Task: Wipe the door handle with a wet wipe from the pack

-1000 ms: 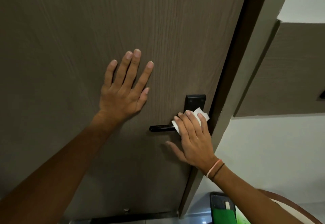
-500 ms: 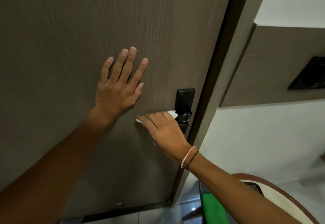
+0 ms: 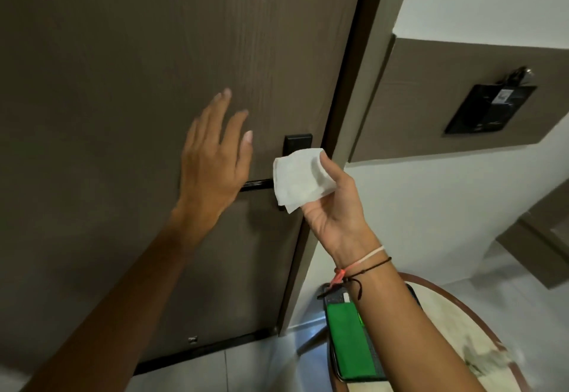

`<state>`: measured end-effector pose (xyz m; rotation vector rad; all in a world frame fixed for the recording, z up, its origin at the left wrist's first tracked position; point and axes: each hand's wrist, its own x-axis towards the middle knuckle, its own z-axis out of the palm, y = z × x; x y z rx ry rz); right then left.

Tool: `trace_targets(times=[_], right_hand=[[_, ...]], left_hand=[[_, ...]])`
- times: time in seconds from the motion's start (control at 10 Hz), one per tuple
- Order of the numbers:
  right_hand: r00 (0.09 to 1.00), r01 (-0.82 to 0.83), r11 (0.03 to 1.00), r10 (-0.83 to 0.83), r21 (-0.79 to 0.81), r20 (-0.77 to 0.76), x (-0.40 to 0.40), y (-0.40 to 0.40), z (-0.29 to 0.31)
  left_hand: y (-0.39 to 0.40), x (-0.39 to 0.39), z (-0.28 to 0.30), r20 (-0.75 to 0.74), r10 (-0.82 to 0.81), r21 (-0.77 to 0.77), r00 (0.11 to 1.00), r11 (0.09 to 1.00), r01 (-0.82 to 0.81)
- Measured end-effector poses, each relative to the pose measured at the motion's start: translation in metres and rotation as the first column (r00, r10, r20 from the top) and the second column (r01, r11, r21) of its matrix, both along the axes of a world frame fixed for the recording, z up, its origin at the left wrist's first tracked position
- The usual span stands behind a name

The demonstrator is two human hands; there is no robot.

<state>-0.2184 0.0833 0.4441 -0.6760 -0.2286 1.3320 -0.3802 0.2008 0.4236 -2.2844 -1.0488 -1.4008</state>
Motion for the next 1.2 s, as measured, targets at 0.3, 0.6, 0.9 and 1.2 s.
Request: trace_targets(times=[0.3,0.6,0.9,1.2], right_hand=[[0.933,0.219,0.97,-0.177,-0.105,0.312,0.111,-0.056,-0.036],[0.809,0.147,0.901,0.129,-0.409,0.574,0.29,-0.122,-0.173],[0.716,0.093,0.585,0.523,-0.806,0.462,0.372,-0.192,-0.4],[0.411,-0.167,0.401,0.858,-0.901,0.307,0.394,-0.225,-0.458]], left_hand=[[-0.108,0.146,-0.038,0.782,0.05,-0.618,0.621,0.188,0.764],[-0.168,0.278,-0.162,0.609,0.278,-0.774,0.743,0.004,0.633],[-0.252,0.364,-0.383,0.13,0.488,-0.866,0.863,-0.367,0.339],[-0.271,0.387,-0.433,-0.027,0.044,-0.909,0.999,-0.417,-0.006]])
